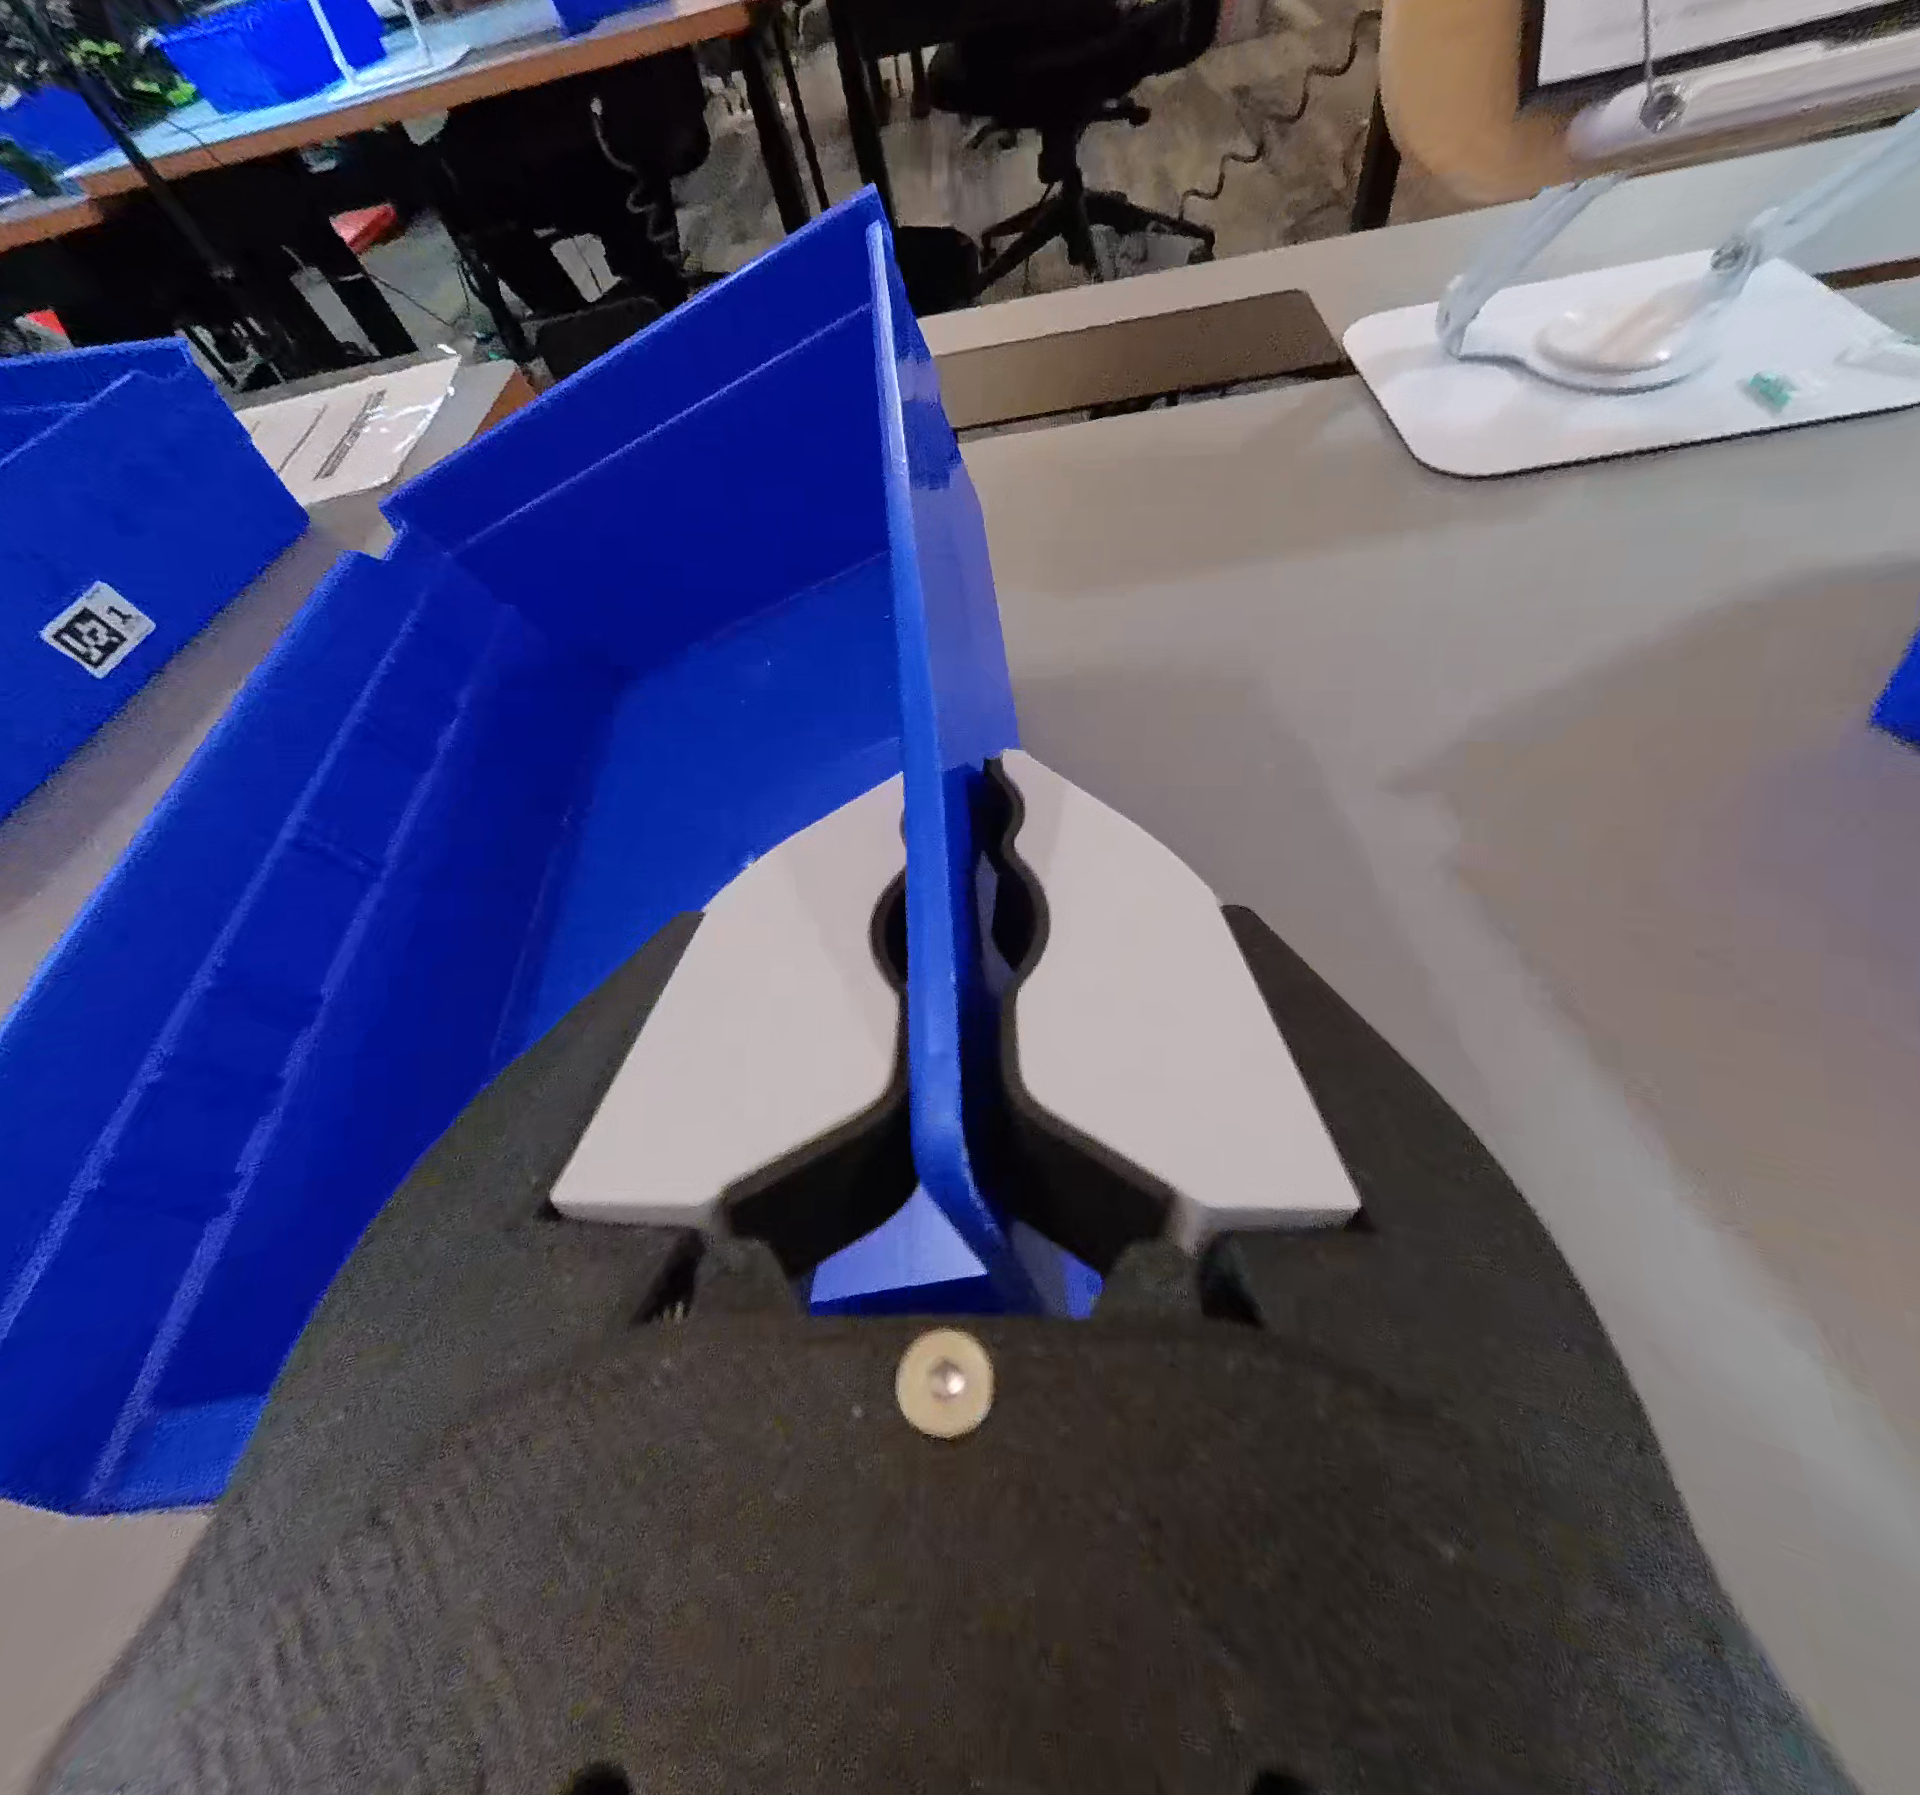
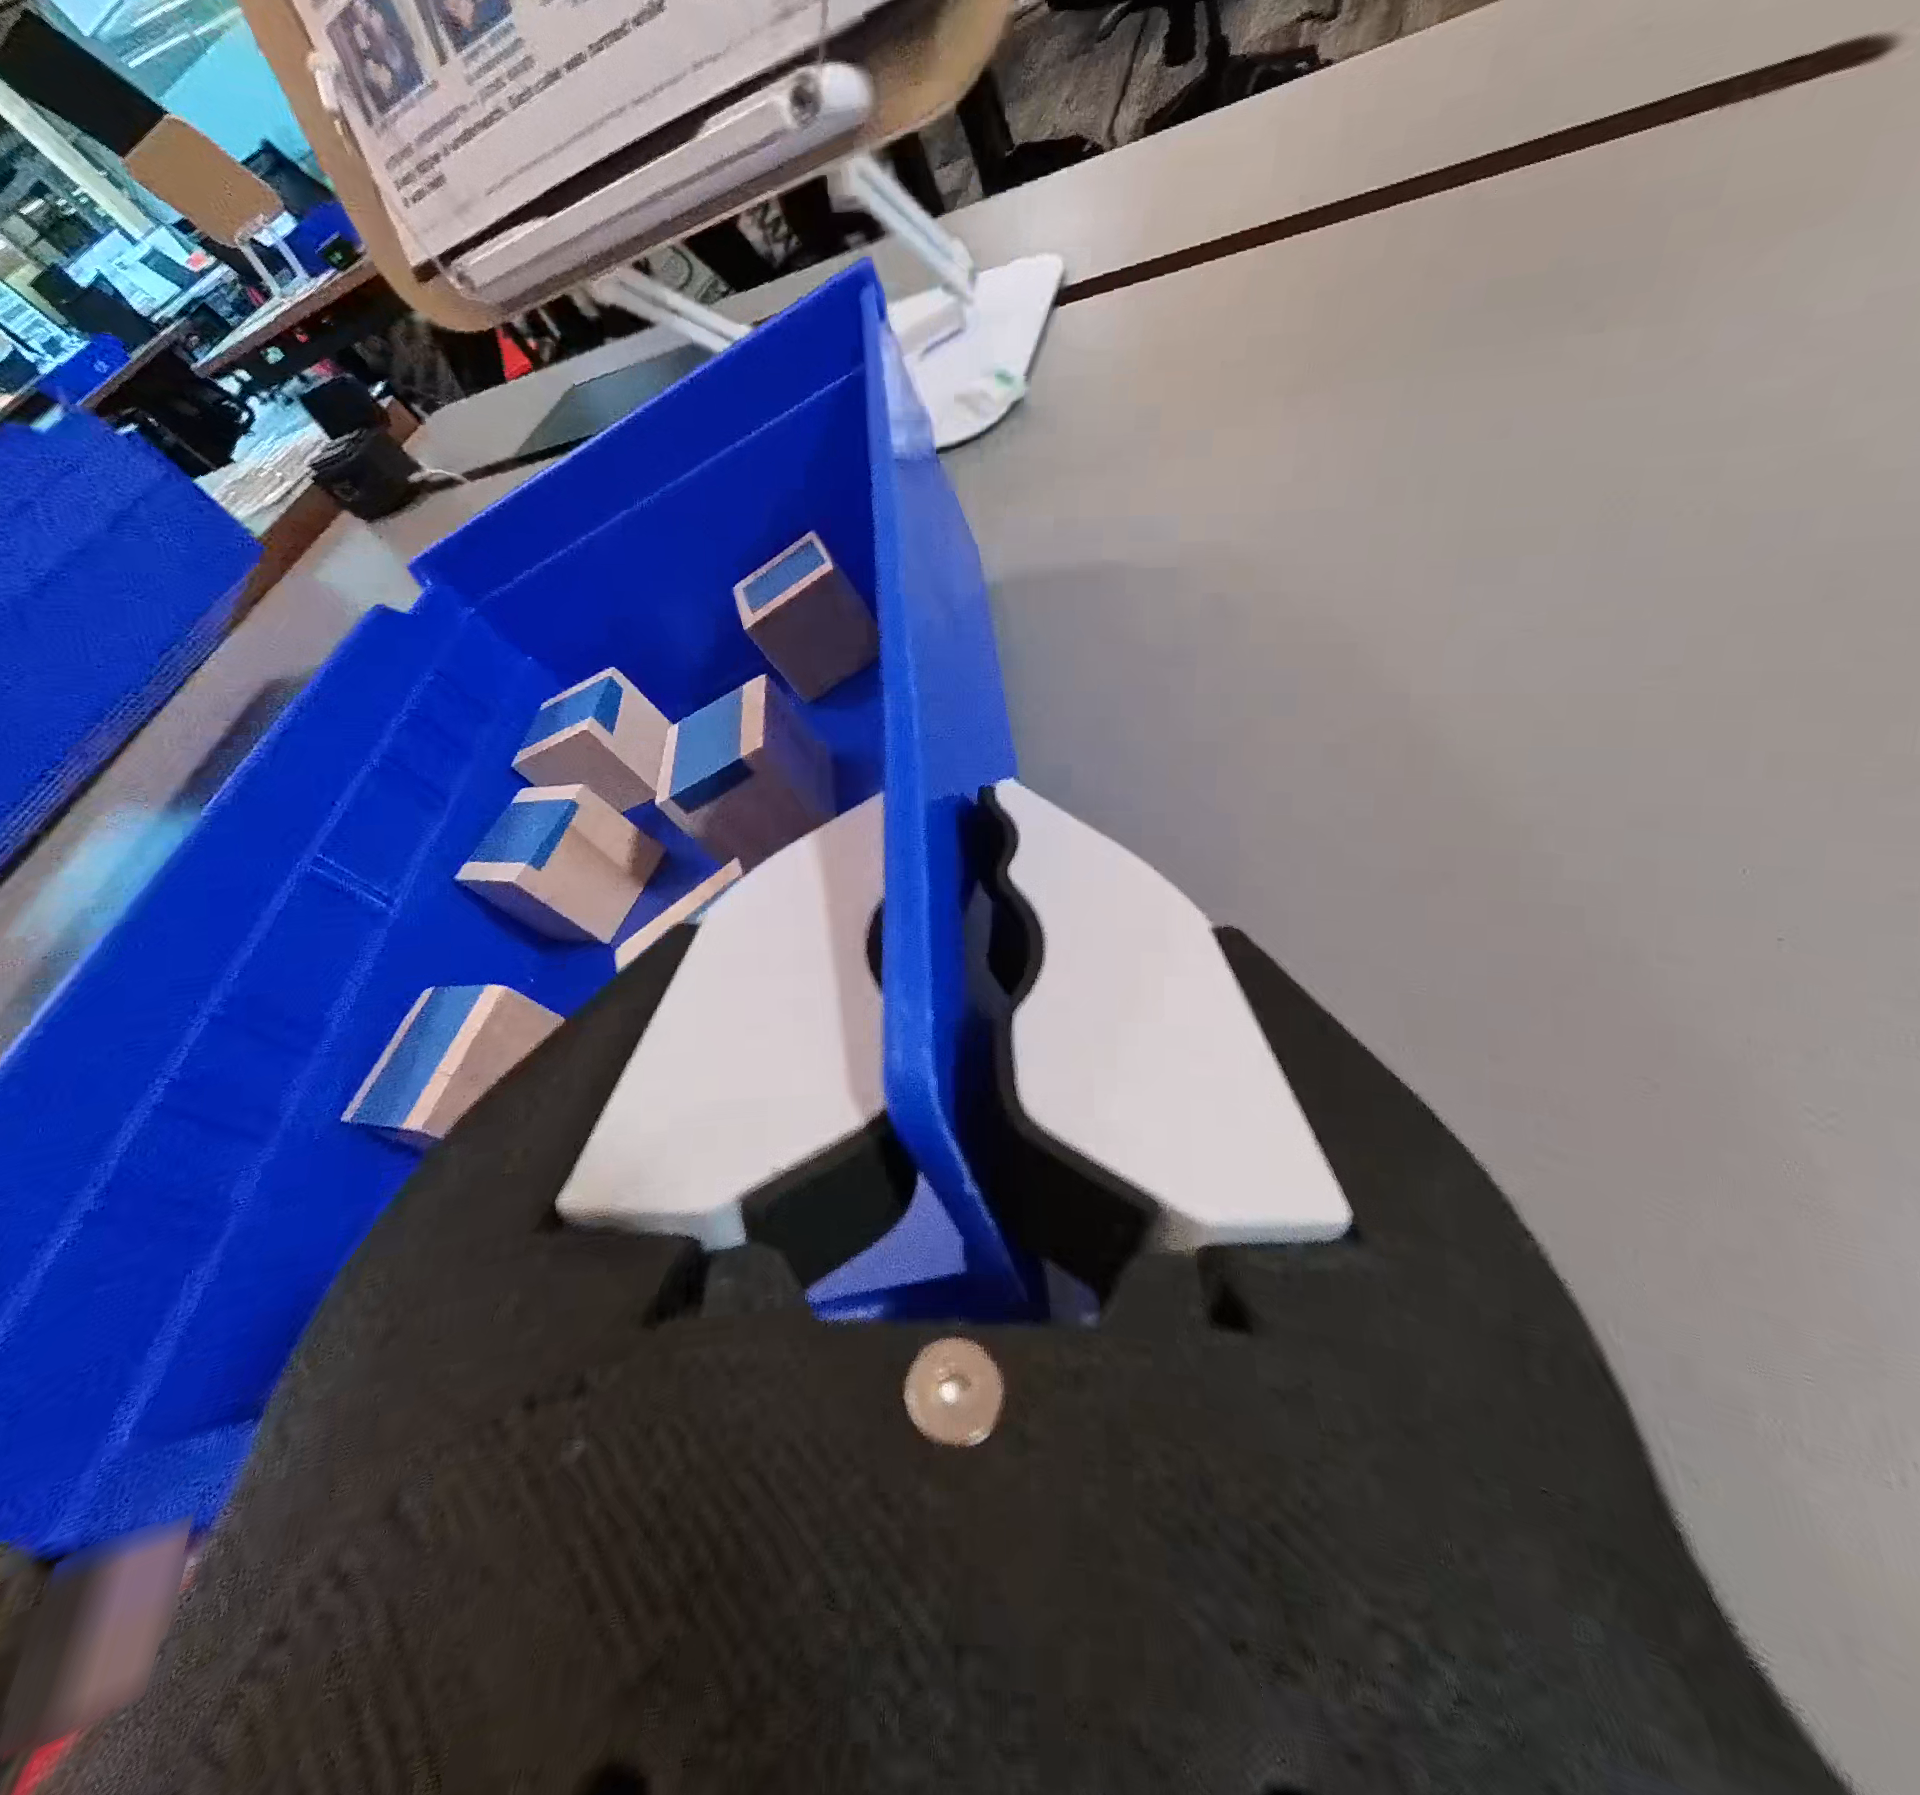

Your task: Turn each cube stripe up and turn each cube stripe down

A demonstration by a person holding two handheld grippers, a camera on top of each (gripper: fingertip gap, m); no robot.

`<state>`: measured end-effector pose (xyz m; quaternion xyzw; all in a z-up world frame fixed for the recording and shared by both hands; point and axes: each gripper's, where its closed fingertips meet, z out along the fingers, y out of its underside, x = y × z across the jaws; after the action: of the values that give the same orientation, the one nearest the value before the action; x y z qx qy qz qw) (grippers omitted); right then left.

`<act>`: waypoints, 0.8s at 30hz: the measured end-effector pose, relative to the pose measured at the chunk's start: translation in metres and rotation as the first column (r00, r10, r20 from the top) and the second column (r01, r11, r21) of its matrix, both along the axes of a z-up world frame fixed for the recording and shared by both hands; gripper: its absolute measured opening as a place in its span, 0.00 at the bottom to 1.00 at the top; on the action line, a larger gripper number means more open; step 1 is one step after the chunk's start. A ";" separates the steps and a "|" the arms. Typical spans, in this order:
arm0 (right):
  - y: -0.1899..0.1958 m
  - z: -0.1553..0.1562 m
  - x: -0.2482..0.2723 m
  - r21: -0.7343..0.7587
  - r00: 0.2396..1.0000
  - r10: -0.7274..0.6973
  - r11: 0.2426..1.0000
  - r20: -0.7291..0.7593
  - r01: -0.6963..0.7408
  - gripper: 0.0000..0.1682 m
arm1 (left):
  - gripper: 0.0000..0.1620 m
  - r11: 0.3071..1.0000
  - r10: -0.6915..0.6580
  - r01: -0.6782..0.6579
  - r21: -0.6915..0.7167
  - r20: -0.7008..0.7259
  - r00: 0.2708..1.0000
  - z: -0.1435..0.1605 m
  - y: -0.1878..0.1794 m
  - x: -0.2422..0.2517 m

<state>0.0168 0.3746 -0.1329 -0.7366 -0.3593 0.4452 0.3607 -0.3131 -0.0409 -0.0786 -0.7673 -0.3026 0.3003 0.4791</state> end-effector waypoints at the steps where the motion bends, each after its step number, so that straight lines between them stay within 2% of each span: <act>1: -0.013 -0.001 -0.014 -0.011 1.000 0.019 1.000 0.003 -0.019 0.05 | 0.05 1.000 0.006 -0.006 0.019 -0.009 1.000 0.008 -0.002 0.001; 8: -0.111 -0.013 -0.132 -0.059 0.992 0.121 0.991 -0.042 -0.123 0.05 | 0.05 0.989 0.058 -0.042 0.141 -0.110 0.992 0.090 -0.037 0.012; 12: -0.179 -0.015 -0.208 -0.035 0.992 0.117 0.992 -0.057 -0.119 0.05 | 0.06 0.982 0.073 -0.042 0.183 -0.167 0.983 0.129 -0.060 0.022; 15: -0.233 -0.015 -0.259 -0.026 0.995 0.077 0.997 -0.066 -0.079 0.05 | 0.05 0.978 0.090 -0.055 0.201 -0.169 0.981 0.140 -0.078 0.021; 19: -0.297 -0.021 -0.309 -0.041 0.997 -0.008 0.999 -0.073 0.005 0.06 | 0.05 0.969 0.128 -0.092 0.228 -0.148 0.981 0.139 -0.101 0.010; 24: -0.366 -0.029 -0.345 -0.056 0.998 -0.051 0.997 -0.042 0.049 0.08 | 0.06 0.965 0.193 -0.159 0.208 -0.154 0.969 0.129 -0.123 -0.003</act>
<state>-0.3284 0.0084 -0.1617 -0.7451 -0.3205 0.4617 0.3591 -0.3156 -0.1641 0.0500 -0.6580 -0.3548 0.3764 0.5472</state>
